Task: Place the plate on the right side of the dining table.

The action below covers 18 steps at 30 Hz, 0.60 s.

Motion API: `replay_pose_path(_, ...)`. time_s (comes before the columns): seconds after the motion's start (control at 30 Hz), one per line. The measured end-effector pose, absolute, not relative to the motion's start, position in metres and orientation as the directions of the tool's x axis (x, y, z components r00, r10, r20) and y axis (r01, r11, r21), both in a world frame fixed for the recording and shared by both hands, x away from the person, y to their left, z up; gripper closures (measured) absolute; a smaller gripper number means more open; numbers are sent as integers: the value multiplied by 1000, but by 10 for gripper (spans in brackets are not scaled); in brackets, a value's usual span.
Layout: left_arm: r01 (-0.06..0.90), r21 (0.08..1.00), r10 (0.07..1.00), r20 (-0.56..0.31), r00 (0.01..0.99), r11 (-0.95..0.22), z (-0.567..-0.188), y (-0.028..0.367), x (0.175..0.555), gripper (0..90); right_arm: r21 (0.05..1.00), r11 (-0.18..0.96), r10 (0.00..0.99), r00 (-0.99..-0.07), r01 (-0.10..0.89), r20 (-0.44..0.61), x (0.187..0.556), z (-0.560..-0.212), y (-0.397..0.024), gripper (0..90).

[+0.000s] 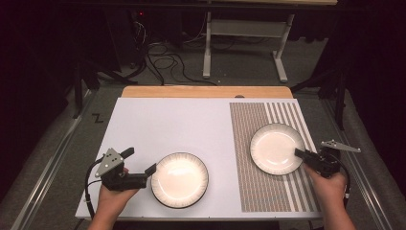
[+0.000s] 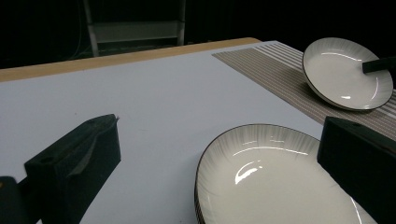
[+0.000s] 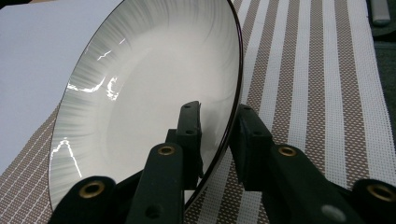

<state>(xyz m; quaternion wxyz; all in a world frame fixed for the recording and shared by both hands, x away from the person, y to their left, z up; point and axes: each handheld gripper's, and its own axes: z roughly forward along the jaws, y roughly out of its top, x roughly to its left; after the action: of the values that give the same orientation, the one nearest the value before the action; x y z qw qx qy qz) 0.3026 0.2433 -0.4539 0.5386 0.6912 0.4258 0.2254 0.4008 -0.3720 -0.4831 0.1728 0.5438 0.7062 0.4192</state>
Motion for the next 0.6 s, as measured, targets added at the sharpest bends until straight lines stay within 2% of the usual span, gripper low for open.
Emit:
replay_pose_path(0.33, 354, 933, 832, -150, 535, -60, -455, 244, 305, 3, 741, 25, 923, -299, 671, 240, 408, -491, -376, 720)
replay_pose_path(0.6, 352, 933, 828, -142, 543, -70, -454, 242, 303, 3, 718, 27, 945, -251, 696, 208, 412, -499, -380, 730)
